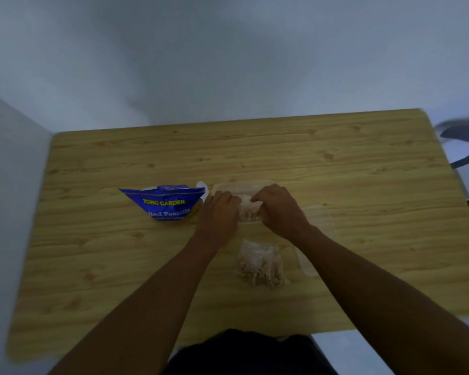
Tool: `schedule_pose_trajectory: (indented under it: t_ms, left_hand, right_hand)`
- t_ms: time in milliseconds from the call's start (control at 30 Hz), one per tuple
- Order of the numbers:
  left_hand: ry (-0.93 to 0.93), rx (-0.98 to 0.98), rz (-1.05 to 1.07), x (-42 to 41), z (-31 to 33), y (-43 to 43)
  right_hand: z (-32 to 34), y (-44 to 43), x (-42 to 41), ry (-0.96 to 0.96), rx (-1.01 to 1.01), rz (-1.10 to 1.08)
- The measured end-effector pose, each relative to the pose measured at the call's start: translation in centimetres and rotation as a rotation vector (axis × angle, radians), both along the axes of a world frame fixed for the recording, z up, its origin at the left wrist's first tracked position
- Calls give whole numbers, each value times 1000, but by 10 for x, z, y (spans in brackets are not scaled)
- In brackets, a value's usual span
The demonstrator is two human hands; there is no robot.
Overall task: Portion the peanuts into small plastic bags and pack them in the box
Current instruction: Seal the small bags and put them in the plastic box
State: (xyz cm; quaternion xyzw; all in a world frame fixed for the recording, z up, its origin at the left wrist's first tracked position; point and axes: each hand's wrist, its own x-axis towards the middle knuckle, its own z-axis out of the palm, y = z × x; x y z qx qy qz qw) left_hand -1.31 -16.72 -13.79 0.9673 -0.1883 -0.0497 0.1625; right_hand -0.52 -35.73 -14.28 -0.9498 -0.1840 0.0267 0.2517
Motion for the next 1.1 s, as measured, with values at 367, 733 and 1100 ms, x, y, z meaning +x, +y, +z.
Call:
schedule_pose_trajectory:
  t_ms: [367,733,1100]
  left_hand:
    - [366,-113,-191,-67,-7,-3]
    - [253,59,-175,-75,-38,-29]
    - [235,183,-118,-81,-45,-37]
  right_hand:
    - [-21,-18,-102,155,-3,-180]
    - [-35,-19,-109,355,7,-162]
    - [-37,-23,-108,413,-153,-221]
